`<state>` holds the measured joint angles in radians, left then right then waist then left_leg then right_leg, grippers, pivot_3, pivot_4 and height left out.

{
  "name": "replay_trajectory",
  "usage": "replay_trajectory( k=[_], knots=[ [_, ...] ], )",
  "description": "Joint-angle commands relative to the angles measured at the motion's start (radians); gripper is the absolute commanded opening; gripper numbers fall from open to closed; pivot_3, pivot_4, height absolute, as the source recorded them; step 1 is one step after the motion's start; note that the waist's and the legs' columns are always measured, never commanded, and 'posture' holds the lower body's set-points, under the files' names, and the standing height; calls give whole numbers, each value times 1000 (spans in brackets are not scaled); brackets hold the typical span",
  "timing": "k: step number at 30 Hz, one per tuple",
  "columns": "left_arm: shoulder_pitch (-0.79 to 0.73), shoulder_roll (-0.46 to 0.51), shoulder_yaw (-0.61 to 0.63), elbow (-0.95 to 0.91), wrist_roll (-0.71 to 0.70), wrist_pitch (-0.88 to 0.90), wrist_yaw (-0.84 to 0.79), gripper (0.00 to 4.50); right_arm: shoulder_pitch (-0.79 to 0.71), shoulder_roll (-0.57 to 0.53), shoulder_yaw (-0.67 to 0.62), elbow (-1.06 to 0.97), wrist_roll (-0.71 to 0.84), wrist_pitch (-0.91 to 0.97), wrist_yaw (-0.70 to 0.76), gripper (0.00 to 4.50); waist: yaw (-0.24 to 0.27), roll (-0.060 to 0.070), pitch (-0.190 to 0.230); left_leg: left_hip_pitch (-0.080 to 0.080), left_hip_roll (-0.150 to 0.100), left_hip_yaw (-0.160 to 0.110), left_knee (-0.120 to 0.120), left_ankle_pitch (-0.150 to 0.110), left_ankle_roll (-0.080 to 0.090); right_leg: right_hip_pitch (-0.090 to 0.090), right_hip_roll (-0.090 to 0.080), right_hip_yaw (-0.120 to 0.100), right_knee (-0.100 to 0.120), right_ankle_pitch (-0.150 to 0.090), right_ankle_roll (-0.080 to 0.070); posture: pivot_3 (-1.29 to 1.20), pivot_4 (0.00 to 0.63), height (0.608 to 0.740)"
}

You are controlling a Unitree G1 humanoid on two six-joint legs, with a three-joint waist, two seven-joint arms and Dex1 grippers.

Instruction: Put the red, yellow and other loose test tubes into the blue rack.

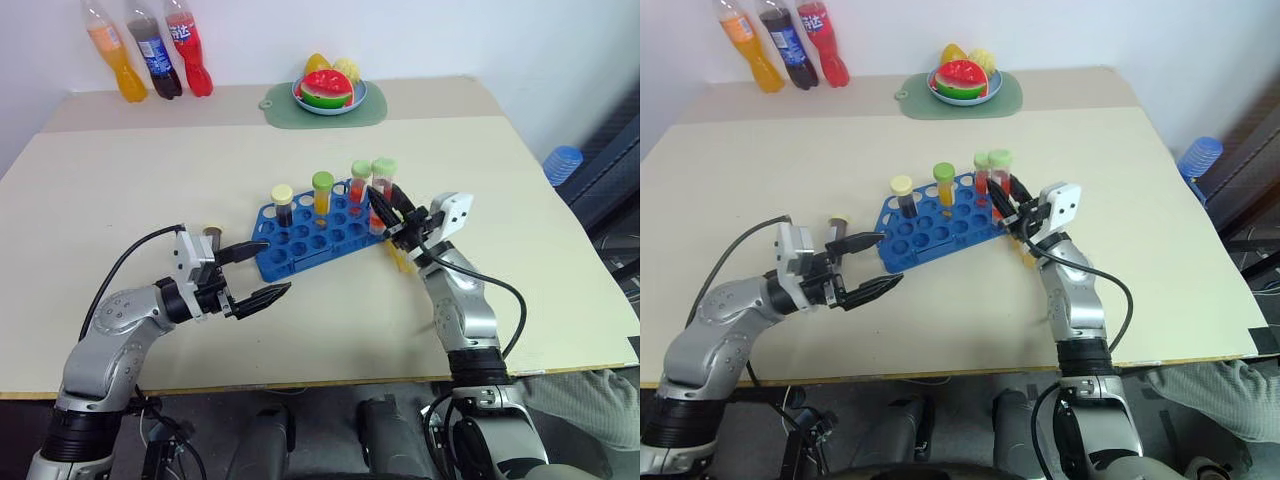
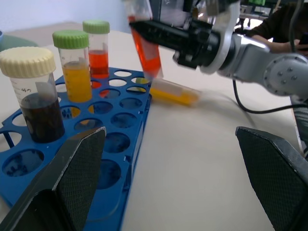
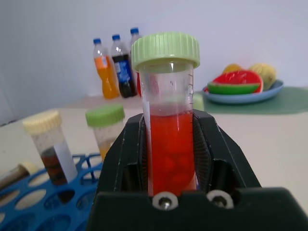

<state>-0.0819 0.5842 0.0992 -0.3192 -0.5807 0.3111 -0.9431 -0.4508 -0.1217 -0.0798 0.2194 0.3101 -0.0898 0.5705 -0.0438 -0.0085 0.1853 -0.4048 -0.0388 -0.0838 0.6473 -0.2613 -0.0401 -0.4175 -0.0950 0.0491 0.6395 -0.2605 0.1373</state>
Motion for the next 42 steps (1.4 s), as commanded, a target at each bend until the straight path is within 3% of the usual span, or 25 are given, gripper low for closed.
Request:
replay_trajectory(
  k=[1,9,20,36,42],
  knots=[
    [13,6,31,-54,-22,7,20,4500,-19,21,24,38,-14,-46,9,785,0,0,0,0,0,0,0,0,0,0,0,0,0,0,0,0,150,740],
    [37,13,46,-102,-38,32,53,4500,-86,30,24,175,-50,-117,-16,785,0,0,0,2,0,0,0,0,-1,0,0,0,4,0,0,0,150,740],
    [26,18,43,-100,-37,38,59,4500,-83,-29,-18,196,-39,-142,-23,785,0,0,-1,3,0,1,0,0,-1,1,0,0,5,0,0,0,150,740],
    [15,4,30,-97,-30,42,56,4500,-165,26,-14,392,-53,-243,-6,785,-3,0,-1,14,1,1,-2,0,-1,10,1,0,3,-1,-2,0,150,740],
    [19,-3,30,-97,-28,37,57,4500,-159,1,-8,414,-68,-309,28,3749,0,0,0,14,1,1,-3,0,-1,10,1,0,3,-1,-2,0,150,740]
  ],
)
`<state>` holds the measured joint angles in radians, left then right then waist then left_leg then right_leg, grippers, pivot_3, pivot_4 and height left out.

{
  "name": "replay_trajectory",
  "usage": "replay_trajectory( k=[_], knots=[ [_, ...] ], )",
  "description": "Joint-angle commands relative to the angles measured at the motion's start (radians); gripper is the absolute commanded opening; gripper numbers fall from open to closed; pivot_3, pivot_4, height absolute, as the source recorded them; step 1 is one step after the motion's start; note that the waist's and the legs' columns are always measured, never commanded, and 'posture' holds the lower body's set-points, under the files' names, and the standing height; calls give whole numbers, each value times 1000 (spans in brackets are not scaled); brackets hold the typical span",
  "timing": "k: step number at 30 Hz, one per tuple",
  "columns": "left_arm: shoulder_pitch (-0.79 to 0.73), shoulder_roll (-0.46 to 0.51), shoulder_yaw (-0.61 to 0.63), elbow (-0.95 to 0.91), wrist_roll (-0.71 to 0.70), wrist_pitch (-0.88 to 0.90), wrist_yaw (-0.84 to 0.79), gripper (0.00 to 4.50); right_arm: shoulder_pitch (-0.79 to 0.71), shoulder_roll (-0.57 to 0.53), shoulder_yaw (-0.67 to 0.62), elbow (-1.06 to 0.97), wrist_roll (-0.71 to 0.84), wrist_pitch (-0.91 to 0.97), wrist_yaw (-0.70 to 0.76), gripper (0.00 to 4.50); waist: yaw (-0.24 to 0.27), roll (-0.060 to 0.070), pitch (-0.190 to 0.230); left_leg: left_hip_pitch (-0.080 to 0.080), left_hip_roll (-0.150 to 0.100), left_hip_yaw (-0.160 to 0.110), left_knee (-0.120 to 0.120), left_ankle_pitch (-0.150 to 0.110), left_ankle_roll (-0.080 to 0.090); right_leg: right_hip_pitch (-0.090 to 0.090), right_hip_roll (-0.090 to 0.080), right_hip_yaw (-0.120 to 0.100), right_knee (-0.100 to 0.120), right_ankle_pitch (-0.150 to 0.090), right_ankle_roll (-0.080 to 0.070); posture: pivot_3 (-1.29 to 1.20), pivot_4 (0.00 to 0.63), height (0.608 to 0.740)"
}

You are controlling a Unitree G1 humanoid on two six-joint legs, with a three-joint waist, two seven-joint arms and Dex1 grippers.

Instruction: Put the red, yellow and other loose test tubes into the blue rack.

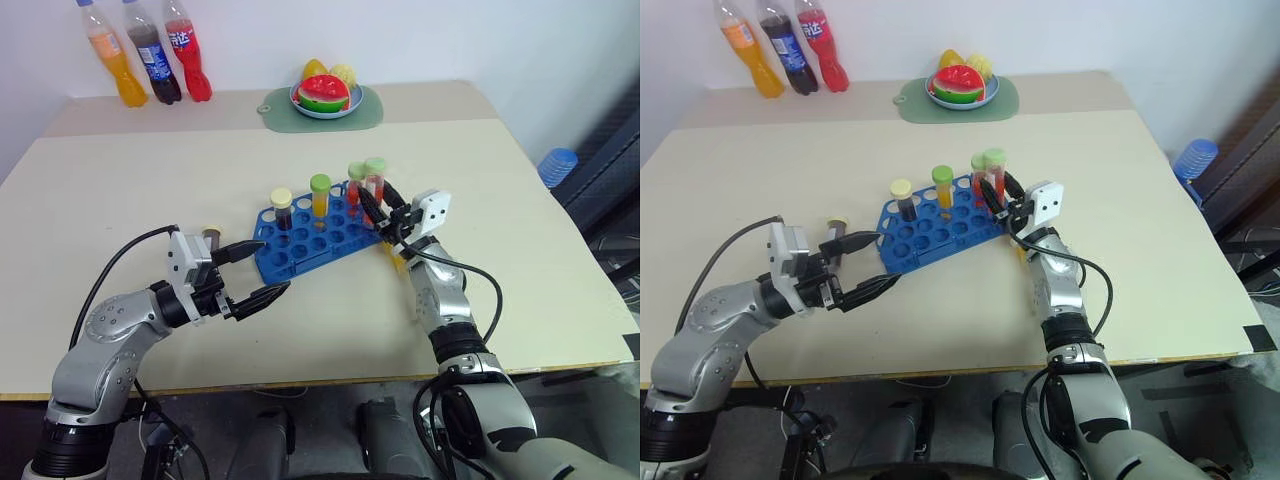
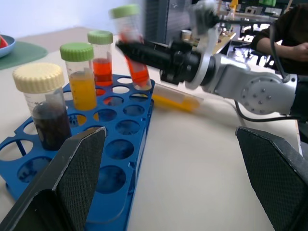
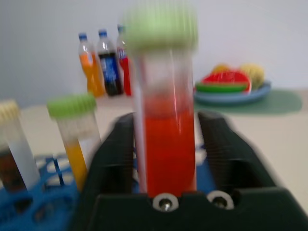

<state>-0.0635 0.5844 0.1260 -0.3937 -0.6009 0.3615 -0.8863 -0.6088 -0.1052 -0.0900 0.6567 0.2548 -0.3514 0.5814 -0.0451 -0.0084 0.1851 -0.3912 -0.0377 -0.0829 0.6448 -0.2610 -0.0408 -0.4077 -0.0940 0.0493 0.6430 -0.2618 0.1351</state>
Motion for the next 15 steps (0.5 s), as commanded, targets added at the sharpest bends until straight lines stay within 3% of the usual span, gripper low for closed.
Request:
replay_trajectory(
  k=[1,2,8,12,15],
  knots=[
    [1,-4,3,-20,-7,-16,0,4500,7,-27,3,-38,-21,-56,15,4236,1,0,0,0,0,0,0,0,0,0,0,0,0,0,0,0,150,740],
    [2,-5,3,-18,-6,-18,-1,4500,15,-37,4,-54,-26,-54,16,4440,2,0,0,0,0,0,0,0,0,0,0,0,0,0,0,0,150,740],
    [0,-19,-7,-10,2,-27,-1,4500,122,-157,0,-309,13,73,76,4440,3,0,0,0,0,0,0,0,0,0,0,0,-1,0,0,0,150,740],
    [-6,-30,-18,3,9,-35,-3,4500,241,-286,-15,-575,99,349,106,4440,6,0,0,-1,0,0,0,0,0,0,0,0,-2,0,0,0,150,740],
    [-11,-33,-26,19,14,-46,-9,4500,327,-392,-25,-814,57,630,-6,4440,7,0,0,-1,0,0,0,0,0,1,0,0,-2,0,0,0,150,740]
  ],
)
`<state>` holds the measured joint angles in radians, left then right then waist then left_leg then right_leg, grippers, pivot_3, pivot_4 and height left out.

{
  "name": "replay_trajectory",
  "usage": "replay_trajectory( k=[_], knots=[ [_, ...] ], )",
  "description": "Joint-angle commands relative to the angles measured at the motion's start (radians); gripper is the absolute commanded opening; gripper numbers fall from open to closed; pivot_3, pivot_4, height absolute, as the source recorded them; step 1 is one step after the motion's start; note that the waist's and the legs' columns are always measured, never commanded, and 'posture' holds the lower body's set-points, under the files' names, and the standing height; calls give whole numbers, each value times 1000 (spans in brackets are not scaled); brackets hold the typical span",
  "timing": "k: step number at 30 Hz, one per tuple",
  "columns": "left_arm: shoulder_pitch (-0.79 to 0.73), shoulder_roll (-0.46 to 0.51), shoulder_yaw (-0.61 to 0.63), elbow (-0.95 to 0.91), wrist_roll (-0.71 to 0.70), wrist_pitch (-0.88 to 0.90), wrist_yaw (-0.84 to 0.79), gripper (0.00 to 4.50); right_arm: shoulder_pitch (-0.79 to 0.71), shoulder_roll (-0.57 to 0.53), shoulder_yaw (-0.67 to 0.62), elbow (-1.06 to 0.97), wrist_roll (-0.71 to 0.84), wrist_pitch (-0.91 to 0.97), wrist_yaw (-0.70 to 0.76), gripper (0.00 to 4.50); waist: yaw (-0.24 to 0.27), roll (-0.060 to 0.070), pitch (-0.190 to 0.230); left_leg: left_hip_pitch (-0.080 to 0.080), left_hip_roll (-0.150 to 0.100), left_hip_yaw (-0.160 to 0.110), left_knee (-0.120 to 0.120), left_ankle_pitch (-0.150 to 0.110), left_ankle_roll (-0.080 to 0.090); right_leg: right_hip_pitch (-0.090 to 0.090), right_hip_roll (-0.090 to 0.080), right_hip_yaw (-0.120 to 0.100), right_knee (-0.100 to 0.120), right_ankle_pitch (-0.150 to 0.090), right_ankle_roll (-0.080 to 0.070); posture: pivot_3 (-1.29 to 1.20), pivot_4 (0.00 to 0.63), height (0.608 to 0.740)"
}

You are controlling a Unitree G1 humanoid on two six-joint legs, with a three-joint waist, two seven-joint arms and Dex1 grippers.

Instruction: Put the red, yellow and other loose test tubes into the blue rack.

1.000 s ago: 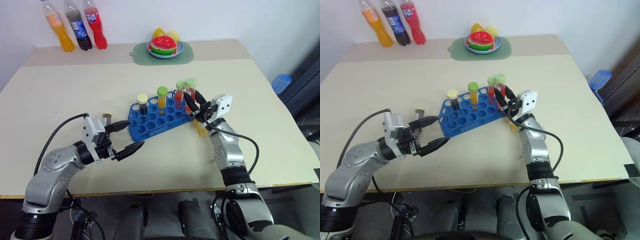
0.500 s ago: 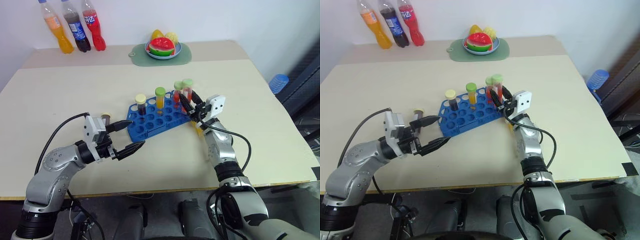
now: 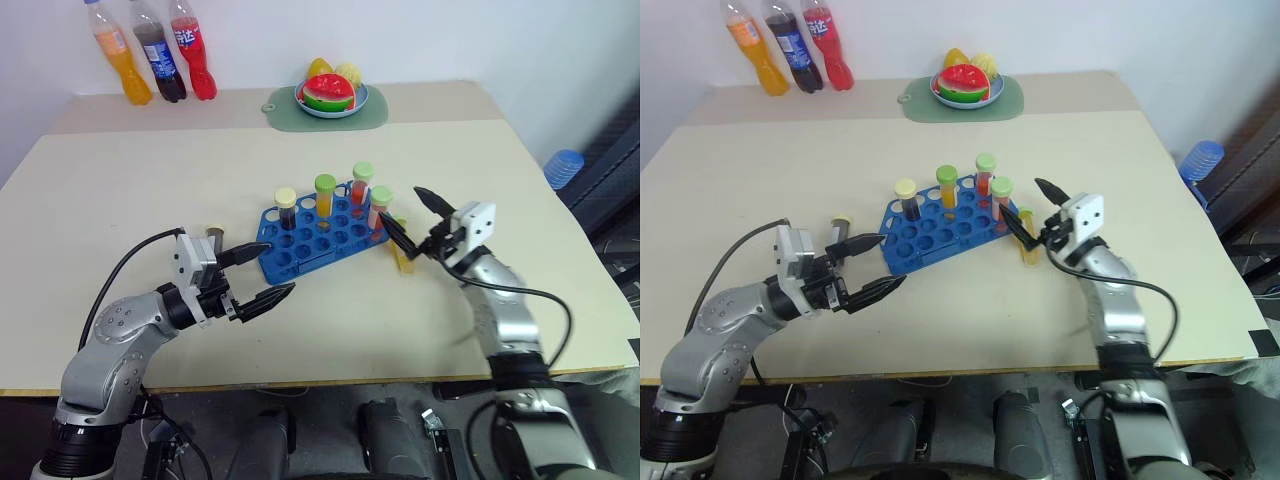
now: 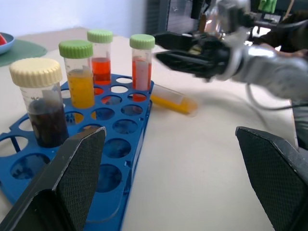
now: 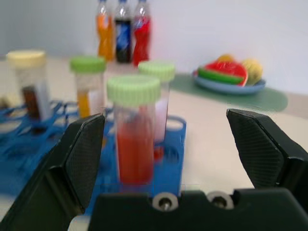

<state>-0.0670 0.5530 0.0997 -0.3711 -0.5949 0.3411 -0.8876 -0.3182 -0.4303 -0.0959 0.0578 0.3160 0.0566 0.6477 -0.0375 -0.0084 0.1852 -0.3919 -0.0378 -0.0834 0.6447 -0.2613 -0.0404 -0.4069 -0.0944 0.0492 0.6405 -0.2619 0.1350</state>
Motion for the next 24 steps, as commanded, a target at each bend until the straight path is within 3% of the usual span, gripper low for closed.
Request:
replay_trajectory(
  k=[1,4,7,13,17,24],
  knots=[
    [-10,-2,-3,2,9,-29,-11,4500,54,-103,-21,-293,4,327,-97,4440,0,0,0,0,0,0,0,0,0,0,0,0,0,0,0,0,150,740],
    [-24,-10,-19,17,13,-34,-19,4500,14,-205,-28,-415,105,679,-116,4440,-2,0,0,0,0,0,0,0,0,0,0,0,-1,0,0,0,150,740],
    [-38,-15,-31,30,17,-38,-27,4500,-146,-228,-46,-347,189,1040,-156,4440,-6,0,0,0,0,0,0,0,0,1,0,0,-2,0,0,0,150,740],
    [-42,-26,-49,33,21,-40,-28,4500,-410,-193,-41,-137,206,1409,-204,4440,10,0,0,-3,0,0,-1,-1,2,2,0,-2,-8,0,0,0,150,740],
    [-21,-35,-54,17,18,-39,-19,4500,-494,-166,26,-13,165,1455,-219,4440,20,0,0,-7,0,1,-1,-2,4,-1,-2,-2,-9,0,0,0,150,740],
    [20,-38,-47,-16,19,-38,3,4500,-535,-133,161,158,83,1332,-207,4440,16,-1,0,-9,-1,2,2,-2,4,-2,-2,-3,-9,1,1,0,150,740]
  ],
)
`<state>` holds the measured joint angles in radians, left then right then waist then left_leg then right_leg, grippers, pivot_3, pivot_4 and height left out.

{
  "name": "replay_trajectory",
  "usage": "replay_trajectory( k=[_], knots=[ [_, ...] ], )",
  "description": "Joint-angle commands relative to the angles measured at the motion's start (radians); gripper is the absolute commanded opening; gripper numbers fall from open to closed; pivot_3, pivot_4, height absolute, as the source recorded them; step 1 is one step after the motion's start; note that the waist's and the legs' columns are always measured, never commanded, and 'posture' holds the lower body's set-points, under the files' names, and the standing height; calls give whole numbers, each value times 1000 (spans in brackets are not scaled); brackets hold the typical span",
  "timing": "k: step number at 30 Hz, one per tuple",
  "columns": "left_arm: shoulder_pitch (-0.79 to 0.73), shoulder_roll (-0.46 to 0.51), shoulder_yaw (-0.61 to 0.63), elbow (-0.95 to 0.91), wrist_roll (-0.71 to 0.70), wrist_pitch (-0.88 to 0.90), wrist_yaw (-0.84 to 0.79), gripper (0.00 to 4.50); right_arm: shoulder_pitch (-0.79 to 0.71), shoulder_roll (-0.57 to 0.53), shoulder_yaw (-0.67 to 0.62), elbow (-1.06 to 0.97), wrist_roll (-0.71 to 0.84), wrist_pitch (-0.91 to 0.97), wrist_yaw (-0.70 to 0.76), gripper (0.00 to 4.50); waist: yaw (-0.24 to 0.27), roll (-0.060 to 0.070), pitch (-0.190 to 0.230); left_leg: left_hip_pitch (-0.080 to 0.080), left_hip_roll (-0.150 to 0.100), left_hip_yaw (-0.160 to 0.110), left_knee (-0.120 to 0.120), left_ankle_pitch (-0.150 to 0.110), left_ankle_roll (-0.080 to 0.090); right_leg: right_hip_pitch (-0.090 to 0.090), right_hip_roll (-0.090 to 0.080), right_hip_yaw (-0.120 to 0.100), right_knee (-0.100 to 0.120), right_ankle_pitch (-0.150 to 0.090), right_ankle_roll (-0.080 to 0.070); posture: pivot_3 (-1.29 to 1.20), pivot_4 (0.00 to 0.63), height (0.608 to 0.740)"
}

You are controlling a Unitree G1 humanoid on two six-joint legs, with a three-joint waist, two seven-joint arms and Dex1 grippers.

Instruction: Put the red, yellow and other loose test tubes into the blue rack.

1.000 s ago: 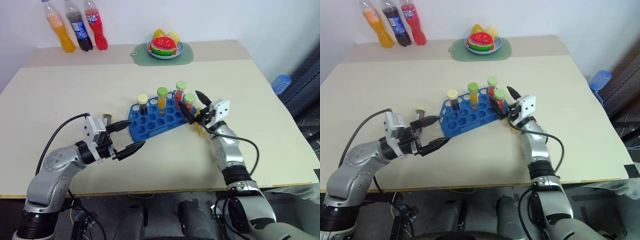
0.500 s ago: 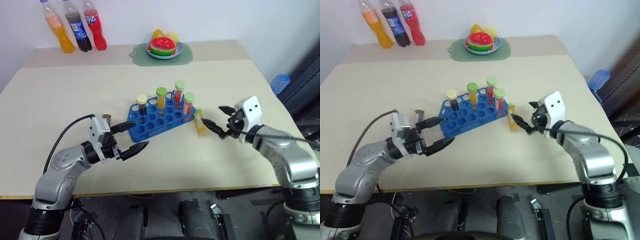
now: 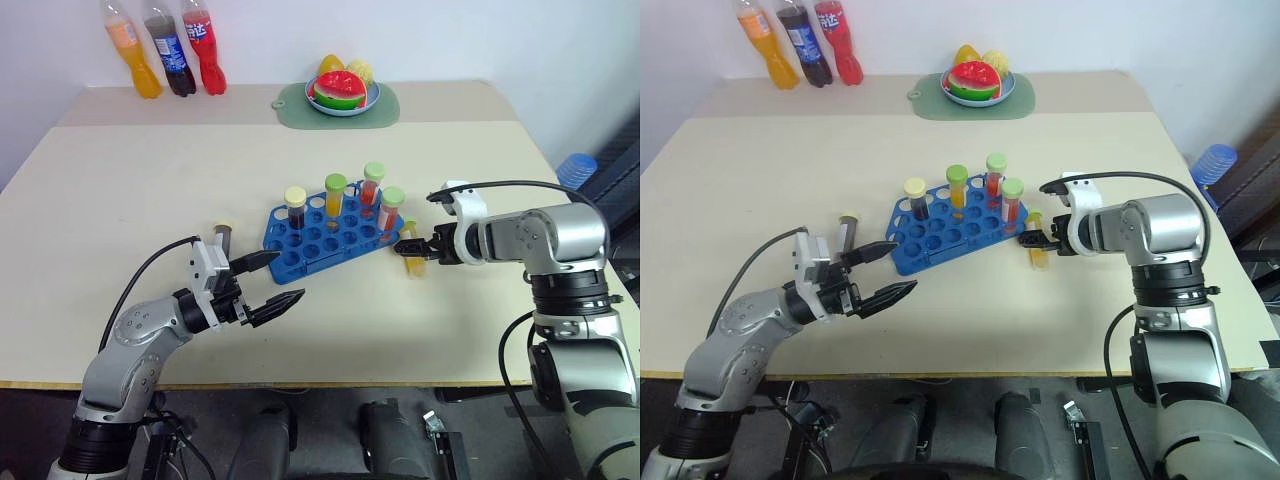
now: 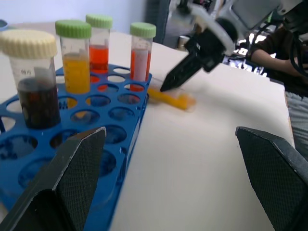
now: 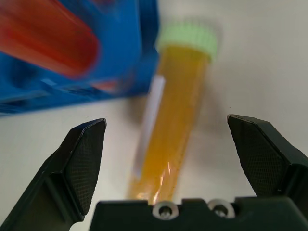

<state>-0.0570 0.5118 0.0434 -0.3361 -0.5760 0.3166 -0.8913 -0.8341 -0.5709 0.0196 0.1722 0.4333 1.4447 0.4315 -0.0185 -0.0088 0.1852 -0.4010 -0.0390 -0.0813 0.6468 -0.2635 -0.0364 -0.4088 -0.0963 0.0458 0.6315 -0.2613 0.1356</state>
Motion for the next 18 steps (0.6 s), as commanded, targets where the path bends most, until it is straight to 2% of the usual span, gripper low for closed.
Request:
replay_trajectory(
  k=[1,4,9,10,14,18],
  knots=[
    [14,3,12,-57,-3,-12,11,4500,-20,8,67,61,-50,-82,15,4440,-3,0,0,1,0,0,0,0,0,0,0,0,0,0,0,0,150,740],
    [26,8,21,-69,-8,-9,19,4500,-14,0,130,106,-97,-161,39,3623,-3,-2,-1,4,1,0,0,0,0,3,1,0,0,0,0,0,150,740],
    [39,13,27,-82,-12,-5,30,4500,53,-87,275,66,-237,-393,102,1130,-3,-2,-2,8,1,1,0,0,0,7,1,0,0,0,0,0,150,740],
    [40,13,27,-83,-12,-5,31,4500,68,-108,298,60,-264,-444,118,882,-3,-3,-2,8,1,1,-1,0,0,7,1,0,0,0,0,0,150,740],
    [31,11,21,-75,-10,-6,31,4500,138,-186,341,62,-373,-661,146,830,3,-6,-4,10,1,1,0,0,0,11,1,0,-1,0,0,0,150,740],
    [16,10,16,-61,-9,-8,25,4500,182,-227,230,171,-383,-821,130,830,14,-7,-4,10,-1,0,1,0,0,13,0,-1,-3,0,0,0,150,740]
  ],
)
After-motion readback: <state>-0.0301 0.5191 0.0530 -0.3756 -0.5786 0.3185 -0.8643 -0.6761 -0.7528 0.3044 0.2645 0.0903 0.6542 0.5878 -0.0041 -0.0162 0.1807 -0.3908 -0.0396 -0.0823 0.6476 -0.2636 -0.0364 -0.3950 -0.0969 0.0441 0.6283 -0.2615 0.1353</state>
